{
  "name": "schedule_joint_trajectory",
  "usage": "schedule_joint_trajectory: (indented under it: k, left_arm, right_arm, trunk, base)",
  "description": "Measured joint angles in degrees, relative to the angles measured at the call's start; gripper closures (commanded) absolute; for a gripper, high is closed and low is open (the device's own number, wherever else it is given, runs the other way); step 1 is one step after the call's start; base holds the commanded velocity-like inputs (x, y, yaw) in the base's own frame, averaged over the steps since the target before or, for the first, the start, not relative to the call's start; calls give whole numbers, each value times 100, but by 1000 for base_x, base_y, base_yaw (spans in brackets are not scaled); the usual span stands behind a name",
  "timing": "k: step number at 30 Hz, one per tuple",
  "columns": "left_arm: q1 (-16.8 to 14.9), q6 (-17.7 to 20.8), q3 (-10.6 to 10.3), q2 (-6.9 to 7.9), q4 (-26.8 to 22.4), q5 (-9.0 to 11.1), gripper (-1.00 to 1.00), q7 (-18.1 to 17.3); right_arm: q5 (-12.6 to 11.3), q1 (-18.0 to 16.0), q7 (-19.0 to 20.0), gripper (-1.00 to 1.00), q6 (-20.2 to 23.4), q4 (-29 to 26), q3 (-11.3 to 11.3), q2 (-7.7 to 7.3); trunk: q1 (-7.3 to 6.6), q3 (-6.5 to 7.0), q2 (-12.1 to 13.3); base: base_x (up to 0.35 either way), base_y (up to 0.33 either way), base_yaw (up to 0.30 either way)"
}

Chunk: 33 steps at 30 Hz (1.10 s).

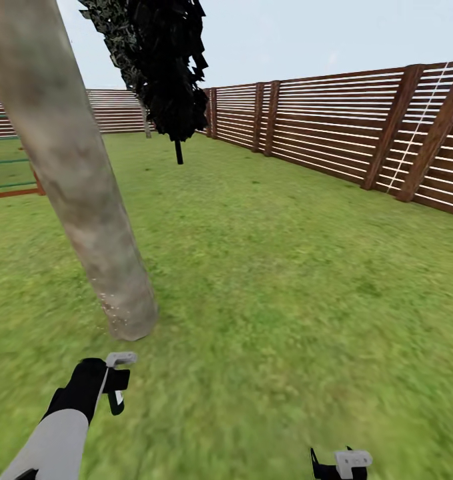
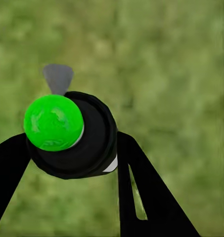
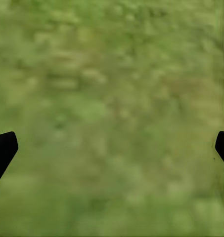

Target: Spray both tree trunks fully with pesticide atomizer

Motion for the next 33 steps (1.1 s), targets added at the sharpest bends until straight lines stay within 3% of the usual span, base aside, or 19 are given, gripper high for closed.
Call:
schedule_joint_trajectory:
  k: [6,7,9,11,24,27,29,31,32,33]
  left_arm:
    - [0,-91,32,18,-12,-12,100,0]
    - [1,-221,133,23,-14,-22,100,7]
    - [-1,-330,329,24,-14,-39,100,234]
    - [-1,-354,383,9,-2,-6,100,482]
    - [1,-370,398,-23,27,21,100,589]
    - [-1,-784,394,-50,28,23,100,589]
    - [-16,-891,358,-115,23,30,100,588]
    - [-152,-821,311,-395,-10,81,100,571]
    - [-393,-624,304,-525,-19,55,100,550]
    - [-581,-480,297,-536,-51,32,100,542]
  right_arm:
    - [-2,0,1,-100,0,0,0,0]
    - [-1,0,-1,-100,0,0,1,0]
    - [-2,0,-1,-100,0,0,1,0]
    - [-5,0,0,-100,0,0,4,0]
    - [-6,0,0,-100,0,0,5,0]
    - [-9,0,-2,-100,-6,0,0,0]
    - [-10,0,-2,-100,-8,-6,-2,0]
    - [-10,0,-2,-100,-9,-11,-3,0]
    - [-9,0,-2,-100,-9,-16,-2,0]
    - [-10,0,-2,-100,-9,-17,-2,0]
  trunk:
    - [0,0,0]
    - [0,0,0]
    - [0,0,0]
    - [0,0,0]
    - [0,0,0]
    - [0,0,0]
    - [0,0,0]
    - [0,1,0]
    - [0,0,0]
    - [-1,1,0]
  base:
    - [1,-277,0]
    - [42,-277,32]
    - [107,-274,174]
    - [154,-257,251]
    - [232,-196,275]
    - [204,-89,276]
    - [48,-14,276]
    - [6,-2,273]
    - [1,0,157]
    - [1,0,80]
